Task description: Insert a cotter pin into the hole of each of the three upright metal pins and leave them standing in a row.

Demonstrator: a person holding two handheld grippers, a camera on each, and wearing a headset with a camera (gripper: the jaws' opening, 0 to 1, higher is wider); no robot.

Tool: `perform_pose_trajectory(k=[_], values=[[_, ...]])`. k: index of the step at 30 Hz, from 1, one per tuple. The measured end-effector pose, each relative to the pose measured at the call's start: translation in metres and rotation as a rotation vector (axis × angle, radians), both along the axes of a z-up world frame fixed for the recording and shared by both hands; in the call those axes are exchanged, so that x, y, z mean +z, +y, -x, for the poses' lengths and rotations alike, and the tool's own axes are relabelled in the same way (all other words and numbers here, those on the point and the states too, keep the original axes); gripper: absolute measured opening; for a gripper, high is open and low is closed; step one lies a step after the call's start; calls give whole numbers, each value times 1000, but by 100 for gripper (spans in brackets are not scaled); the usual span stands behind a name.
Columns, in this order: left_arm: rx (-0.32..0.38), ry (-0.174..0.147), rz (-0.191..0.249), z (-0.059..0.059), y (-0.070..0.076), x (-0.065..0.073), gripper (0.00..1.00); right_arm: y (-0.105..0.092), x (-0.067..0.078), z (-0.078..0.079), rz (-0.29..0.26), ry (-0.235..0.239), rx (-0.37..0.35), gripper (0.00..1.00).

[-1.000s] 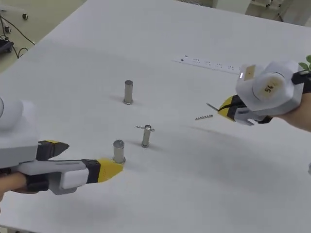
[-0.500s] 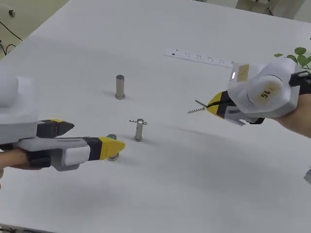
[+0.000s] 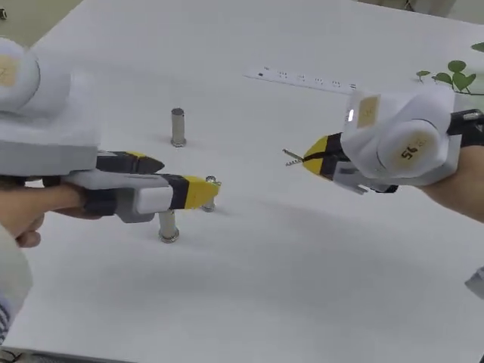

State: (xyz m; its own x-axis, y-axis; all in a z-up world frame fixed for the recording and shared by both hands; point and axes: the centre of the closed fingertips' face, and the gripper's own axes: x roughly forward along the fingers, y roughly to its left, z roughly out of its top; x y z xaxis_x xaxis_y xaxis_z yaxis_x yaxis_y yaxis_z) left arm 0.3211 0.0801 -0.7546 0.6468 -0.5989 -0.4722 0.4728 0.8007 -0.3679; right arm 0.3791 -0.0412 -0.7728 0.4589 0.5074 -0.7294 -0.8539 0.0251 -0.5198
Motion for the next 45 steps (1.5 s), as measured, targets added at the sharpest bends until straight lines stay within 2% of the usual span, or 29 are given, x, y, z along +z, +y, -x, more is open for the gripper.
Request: perform_pose_trajectory(k=[3, 5, 6, 7, 9, 13, 14, 17, 19, 29, 32, 40, 41, 43, 45], values=[[-18, -1, 13, -6, -9, 1, 51, 7, 1, 9, -46, 39, 1, 2], [-23, 3, 20, -8, -12, 1, 51, 8, 2, 11, -47, 38, 2, 2], [-27, 10, 52, -9, -18, 2, 51, 8, 2, 12, -48, 36, 4, 2], [-25, 25, 102, -10, -24, 4, 51, 10, 3, 14, -52, 34, 9, 2], [-24, 44, 139, -13, -30, 4, 49, 12, 5, 16, -62, 34, 12, 2], [-36, 61, 167, -18, -41, 3, 47, 14, 7, 22, -75, 34, 16, 2], [-41, 65, 187, -19, -46, 4, 47, 14, 8, 23, -77, 34, 18, 2], [-69, 56, 221, -21, -56, 8, 39, 15, 9, 26, -82, 30, 21, 2], [-77, 58, 233, -23, -61, 8, 38, 16, 9, 28, -90, 30, 21, 2], [-146, 29, 221, -24, -77, 9, 29, 20, 13, 37, -97, 17, 37, 2], [-154, 40, 226, -23, -80, 7, 29, 21, 15, 39, -102, 14, 42, 2], [-175, 37, 230, -22, -82, 7, 24, 24, 17, 44, -105, 3, 63, 2], [-181, 30, 230, -22, -83, 7, 23, 25, 18, 44, -105, 2, 64, 2], [-193, -8, 218, -22, -85, 10, 19, 25, 18, 44, -103, -3, 69, 2], [-191, 6, 229, -21, -86, 11, 18, 26, 19, 44, -104, -5, 70, 2]])
